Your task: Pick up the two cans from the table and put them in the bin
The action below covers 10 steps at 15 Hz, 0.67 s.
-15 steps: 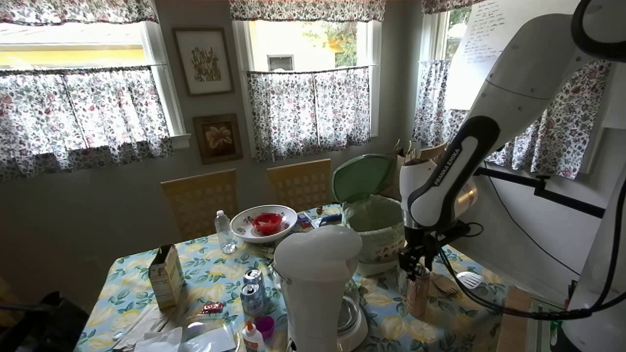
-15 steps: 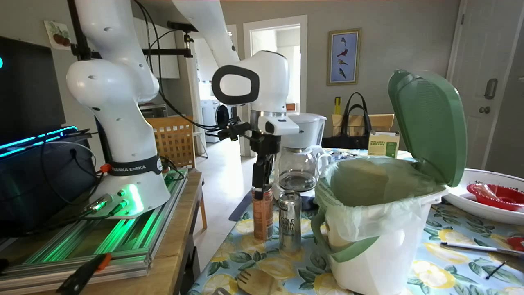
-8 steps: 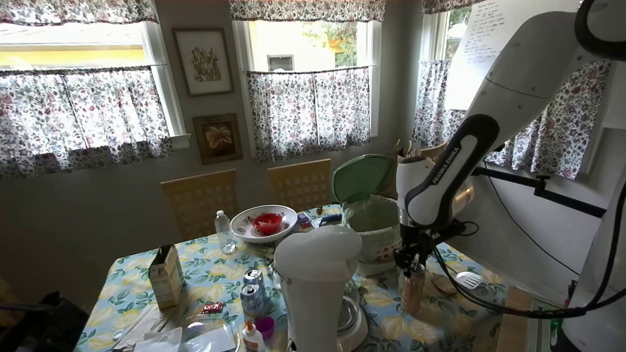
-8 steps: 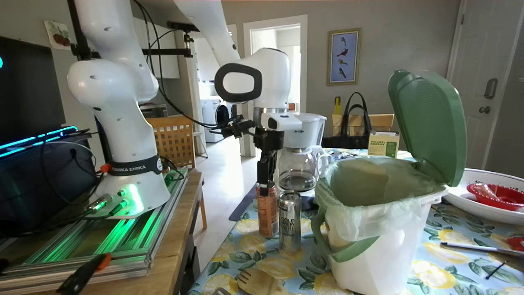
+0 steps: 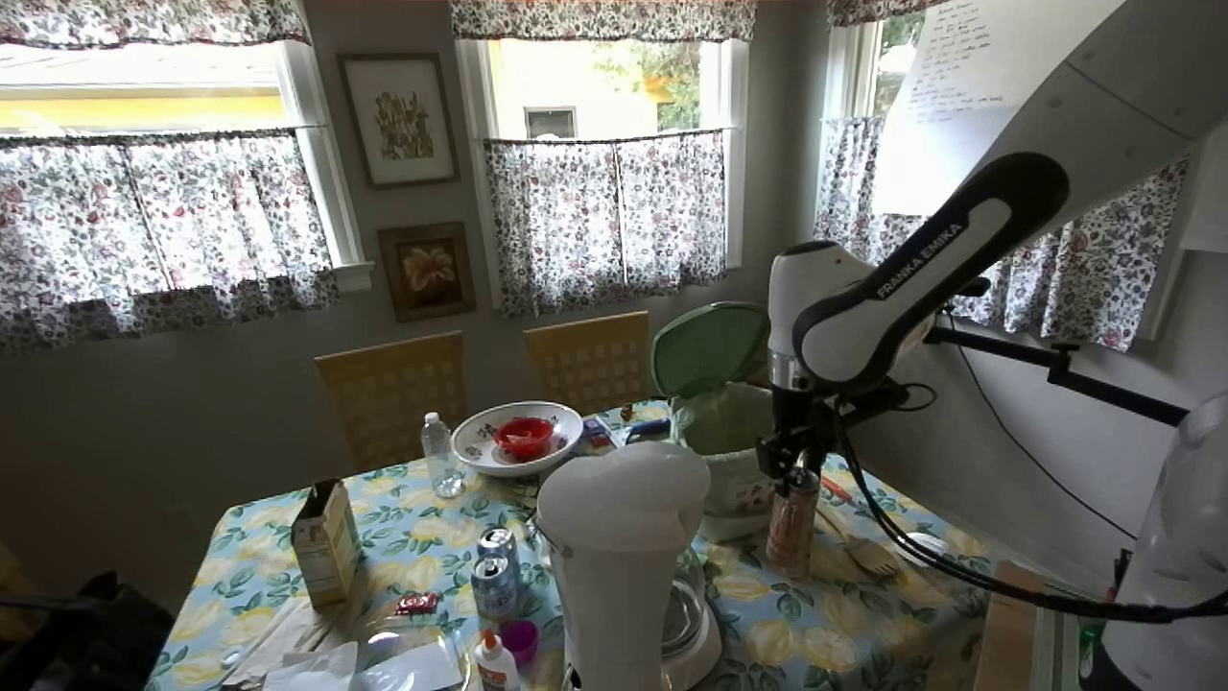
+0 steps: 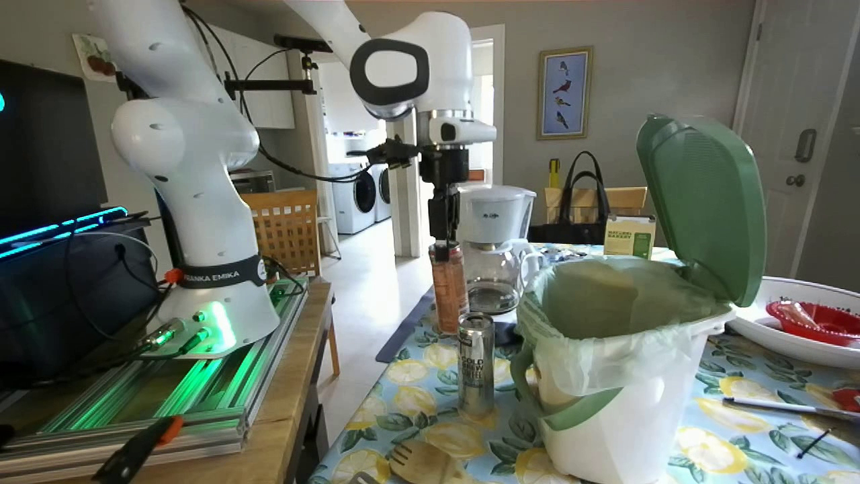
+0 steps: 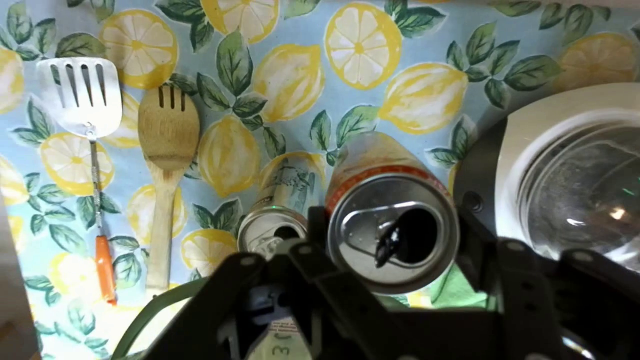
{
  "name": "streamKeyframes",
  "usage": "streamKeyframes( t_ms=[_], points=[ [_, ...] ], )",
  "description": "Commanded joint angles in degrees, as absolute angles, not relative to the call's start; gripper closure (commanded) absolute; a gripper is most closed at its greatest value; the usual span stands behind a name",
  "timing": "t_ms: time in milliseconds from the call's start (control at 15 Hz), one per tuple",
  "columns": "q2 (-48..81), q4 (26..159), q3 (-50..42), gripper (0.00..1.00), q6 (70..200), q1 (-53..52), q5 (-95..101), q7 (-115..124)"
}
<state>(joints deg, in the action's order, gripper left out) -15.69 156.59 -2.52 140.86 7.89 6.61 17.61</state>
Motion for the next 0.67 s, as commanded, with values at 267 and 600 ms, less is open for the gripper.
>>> streamKeyframes(
  t_ms=[267,600],
  points=[
    [-28.04,154.11,0.33,0.63,134.58,12.64,11.15,21.08],
    [-30.29,149.93,0.23,0.63,135.25,16.44,13.30,20.99]
  ],
)
